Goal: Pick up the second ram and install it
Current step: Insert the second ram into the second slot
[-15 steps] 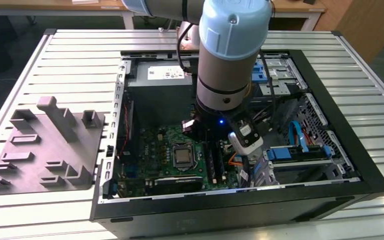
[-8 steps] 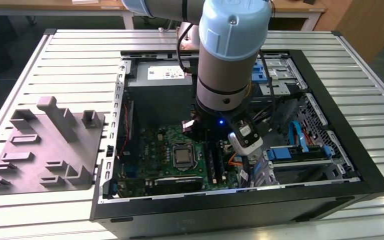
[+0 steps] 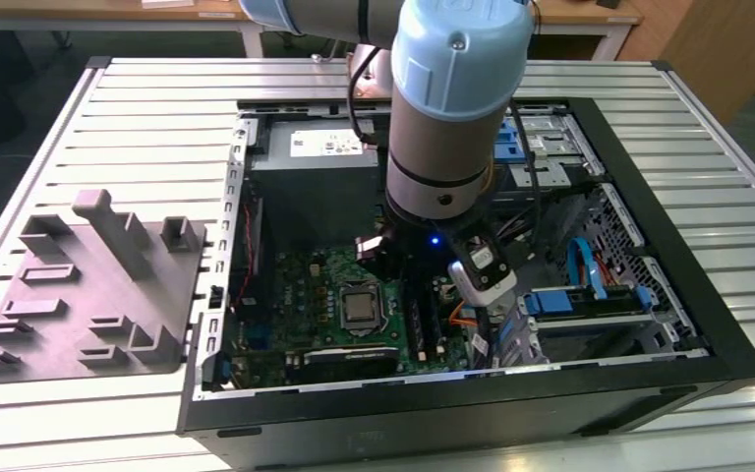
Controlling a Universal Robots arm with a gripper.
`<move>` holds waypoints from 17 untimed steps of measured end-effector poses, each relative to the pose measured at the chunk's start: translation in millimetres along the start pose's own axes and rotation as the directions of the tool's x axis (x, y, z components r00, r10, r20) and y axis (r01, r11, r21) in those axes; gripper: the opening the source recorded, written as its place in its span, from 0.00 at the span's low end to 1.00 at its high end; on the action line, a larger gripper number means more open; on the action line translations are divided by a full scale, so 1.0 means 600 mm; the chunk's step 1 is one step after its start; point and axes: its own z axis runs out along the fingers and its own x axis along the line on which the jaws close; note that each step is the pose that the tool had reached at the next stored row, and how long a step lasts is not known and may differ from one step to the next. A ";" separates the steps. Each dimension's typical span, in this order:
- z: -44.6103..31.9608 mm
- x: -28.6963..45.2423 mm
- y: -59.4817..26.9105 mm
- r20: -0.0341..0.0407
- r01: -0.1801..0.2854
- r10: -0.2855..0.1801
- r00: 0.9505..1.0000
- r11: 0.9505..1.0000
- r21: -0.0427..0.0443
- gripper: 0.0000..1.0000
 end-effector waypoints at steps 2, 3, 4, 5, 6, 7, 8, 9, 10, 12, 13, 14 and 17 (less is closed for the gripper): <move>0.000 0.000 0.000 0.000 0.000 0.000 1.000 1.000 0.000 0.25; -0.001 0.000 0.000 0.000 0.000 0.000 1.000 1.000 0.001 0.25; -0.004 0.000 0.000 0.000 0.000 0.000 1.000 1.000 0.000 0.25; -0.010 0.000 0.000 0.000 0.000 0.000 1.000 1.000 0.000 0.25; -0.015 0.000 0.001 0.000 0.000 0.000 1.000 1.000 0.000 0.25; -0.021 -0.001 0.001 0.000 0.000 0.000 1.000 1.000 0.001 0.25; -0.026 -0.001 0.001 0.000 0.000 0.000 1.000 1.000 0.000 0.25; -0.031 -0.001 0.002 0.000 0.000 0.000 1.000 1.000 0.000 0.25; -0.036 -0.001 0.002 0.000 0.000 0.000 1.000 1.000 0.001 0.25; -0.044 -0.001 0.002 0.000 0.000 0.000 1.000 1.000 0.000 0.25; -0.046 -0.001 0.002 0.000 0.000 0.000 1.000 1.000 0.000 0.25; -0.048 -0.001 0.003 0.000 0.000 0.000 1.000 1.000 0.000 0.25; -0.054 -0.001 0.003 0.000 0.000 0.000 1.000 1.000 0.000 0.25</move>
